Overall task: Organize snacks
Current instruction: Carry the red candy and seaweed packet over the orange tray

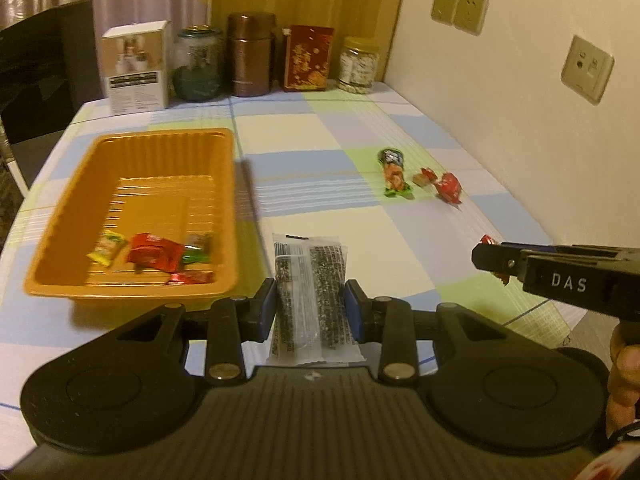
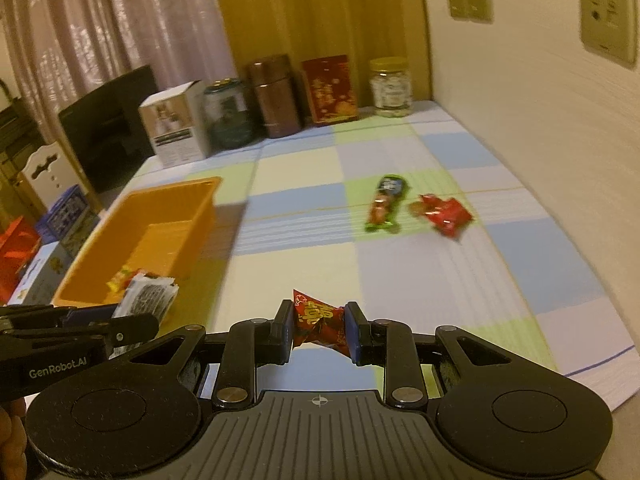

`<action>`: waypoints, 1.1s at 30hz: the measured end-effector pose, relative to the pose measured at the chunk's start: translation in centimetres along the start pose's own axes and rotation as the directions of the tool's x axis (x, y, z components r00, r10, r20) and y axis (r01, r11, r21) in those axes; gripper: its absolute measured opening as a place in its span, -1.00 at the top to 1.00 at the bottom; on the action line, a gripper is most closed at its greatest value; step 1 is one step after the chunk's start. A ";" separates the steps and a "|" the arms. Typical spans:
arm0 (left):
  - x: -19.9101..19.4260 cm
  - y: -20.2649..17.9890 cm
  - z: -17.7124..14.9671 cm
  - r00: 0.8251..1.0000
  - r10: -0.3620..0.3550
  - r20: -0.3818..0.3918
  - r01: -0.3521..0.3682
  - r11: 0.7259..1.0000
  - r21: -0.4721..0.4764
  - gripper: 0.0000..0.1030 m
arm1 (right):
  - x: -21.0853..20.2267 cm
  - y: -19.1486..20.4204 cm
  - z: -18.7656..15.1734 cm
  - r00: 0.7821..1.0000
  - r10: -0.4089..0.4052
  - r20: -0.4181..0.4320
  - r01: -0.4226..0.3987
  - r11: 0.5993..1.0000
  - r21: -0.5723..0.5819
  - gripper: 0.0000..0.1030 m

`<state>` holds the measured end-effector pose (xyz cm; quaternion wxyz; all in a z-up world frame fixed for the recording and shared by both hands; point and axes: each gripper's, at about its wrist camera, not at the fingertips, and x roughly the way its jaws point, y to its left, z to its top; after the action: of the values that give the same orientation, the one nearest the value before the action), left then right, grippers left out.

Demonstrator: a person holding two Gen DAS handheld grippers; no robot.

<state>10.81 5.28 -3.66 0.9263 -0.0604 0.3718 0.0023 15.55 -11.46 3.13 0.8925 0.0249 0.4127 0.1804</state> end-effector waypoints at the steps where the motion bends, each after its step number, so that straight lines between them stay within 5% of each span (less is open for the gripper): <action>1: -0.4 0.5 -0.1 1.000 0.003 0.004 -0.003 1.000 -0.006 0.37 | 0.0 0.5 0.0 1.000 0.006 0.000 -0.006 1.000 -0.007 0.47; 17: -4.4 6.7 -0.3 0.996 0.079 0.046 -0.075 0.992 -0.097 0.37 | 1.8 8.3 0.2 0.994 0.107 -0.022 -0.108 0.989 -0.098 0.47; 33: -4.5 11.3 0.8 0.992 0.118 0.050 -0.111 0.986 -0.124 0.37 | 4.4 12.5 1.3 0.986 0.160 -0.042 -0.165 0.977 -0.137 0.47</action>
<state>7.52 16.75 -1.26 0.9296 -0.0948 0.3472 0.0797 15.32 1.86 3.22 0.8679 -0.0071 0.4092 0.2817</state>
